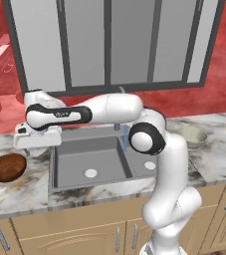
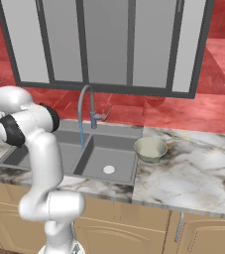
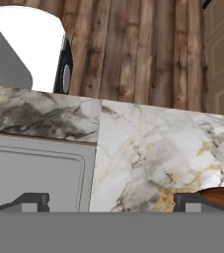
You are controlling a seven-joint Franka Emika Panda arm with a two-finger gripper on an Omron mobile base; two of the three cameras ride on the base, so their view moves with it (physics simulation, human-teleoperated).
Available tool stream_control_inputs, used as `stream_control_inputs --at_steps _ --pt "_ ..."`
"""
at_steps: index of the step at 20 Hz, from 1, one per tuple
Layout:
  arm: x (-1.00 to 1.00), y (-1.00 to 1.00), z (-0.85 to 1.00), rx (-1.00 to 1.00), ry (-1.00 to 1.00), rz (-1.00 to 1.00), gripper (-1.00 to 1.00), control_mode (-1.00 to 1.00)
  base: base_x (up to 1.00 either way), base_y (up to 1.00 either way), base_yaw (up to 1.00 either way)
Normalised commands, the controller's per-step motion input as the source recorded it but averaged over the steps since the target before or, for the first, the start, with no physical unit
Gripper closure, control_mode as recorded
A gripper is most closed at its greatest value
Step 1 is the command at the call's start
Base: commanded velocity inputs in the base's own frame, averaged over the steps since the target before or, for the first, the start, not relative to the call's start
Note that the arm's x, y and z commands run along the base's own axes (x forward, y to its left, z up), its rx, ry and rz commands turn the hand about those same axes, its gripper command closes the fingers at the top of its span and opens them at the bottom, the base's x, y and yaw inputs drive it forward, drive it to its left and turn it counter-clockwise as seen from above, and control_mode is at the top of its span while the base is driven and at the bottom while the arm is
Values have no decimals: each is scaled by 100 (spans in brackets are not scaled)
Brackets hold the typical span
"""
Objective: Rinse each bowl for a few seconds and place them down in the sink or on the counter.
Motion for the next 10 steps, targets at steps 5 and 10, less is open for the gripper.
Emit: stream_control_inputs --at_steps 5,10 --pt "7 26 -14 0 0 0 -100 -100 0 0 0" --pt "7 21 -14 0 -1 0 -100 -100 0 0 0"
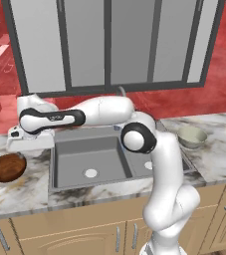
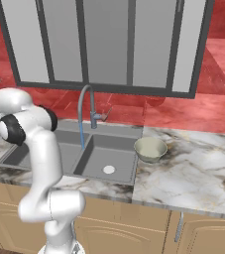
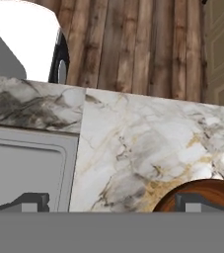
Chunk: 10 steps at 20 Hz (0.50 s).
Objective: Rinse each bowl for a few seconds and place them down in the sink or on the counter.
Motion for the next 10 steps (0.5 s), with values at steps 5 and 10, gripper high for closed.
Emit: stream_control_inputs --at_steps 5,10 --pt "9 14 -15 0 -1 0 -100 -100 0 0 0" --pt "10 12 -16 0 0 0 -100 -100 0 0 0"
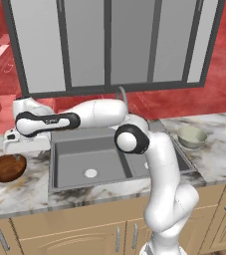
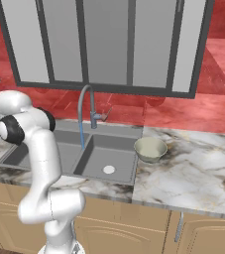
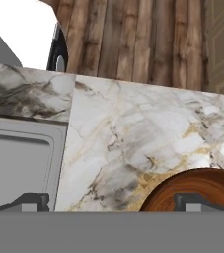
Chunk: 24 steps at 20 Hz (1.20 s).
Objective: Rinse each bowl for a few seconds and place them down in the sink or on the counter.
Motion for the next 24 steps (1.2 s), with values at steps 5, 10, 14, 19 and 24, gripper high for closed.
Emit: stream_control_inputs --at_steps 5,10,14,19,24 --pt "11 13 -17 0 -1 0 -100 -100 0 0 0" --pt "8 11 -16 0 -1 0 -100 -100 0 0 0" --pt "8 12 -17 0 -1 0 -100 -100 0 0 0" --pt "6 7 -17 0 -2 0 -100 -100 0 0 0" --pt "6 1 -16 0 -2 0 -100 -100 0 0 0"
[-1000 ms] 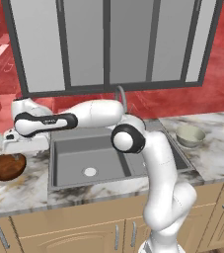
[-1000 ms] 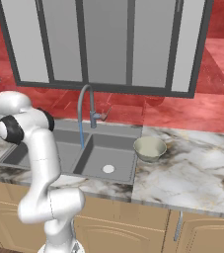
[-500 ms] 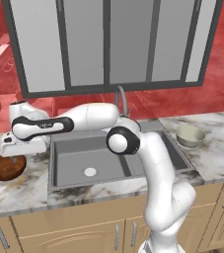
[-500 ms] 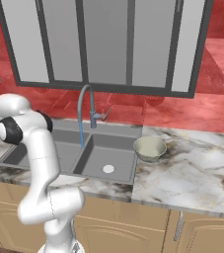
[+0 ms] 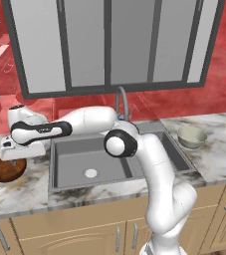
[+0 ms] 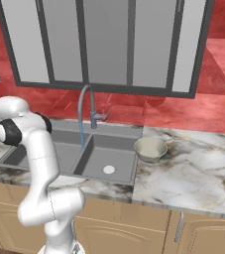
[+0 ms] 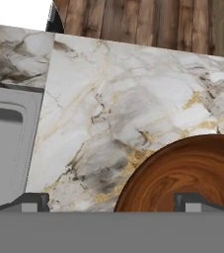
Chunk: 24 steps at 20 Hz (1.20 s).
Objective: Rinse each bowl for a few seconds and place them down in the sink or on the counter.
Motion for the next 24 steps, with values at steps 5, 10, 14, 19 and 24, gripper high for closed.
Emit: stream_control_inputs --at_steps 5,10,14,19,24 --pt "8 0 -14 0 -3 0 -100 -100 0 0 0" --pt "9 5 -16 0 -5 0 -100 -100 0 0 0" --pt "12 8 -13 1 -6 -2 -100 -100 0 0 0" --pt "14 7 -11 2 -7 -4 -100 -100 0 0 0" --pt "14 8 -12 2 -7 -4 -100 -100 0 0 0"
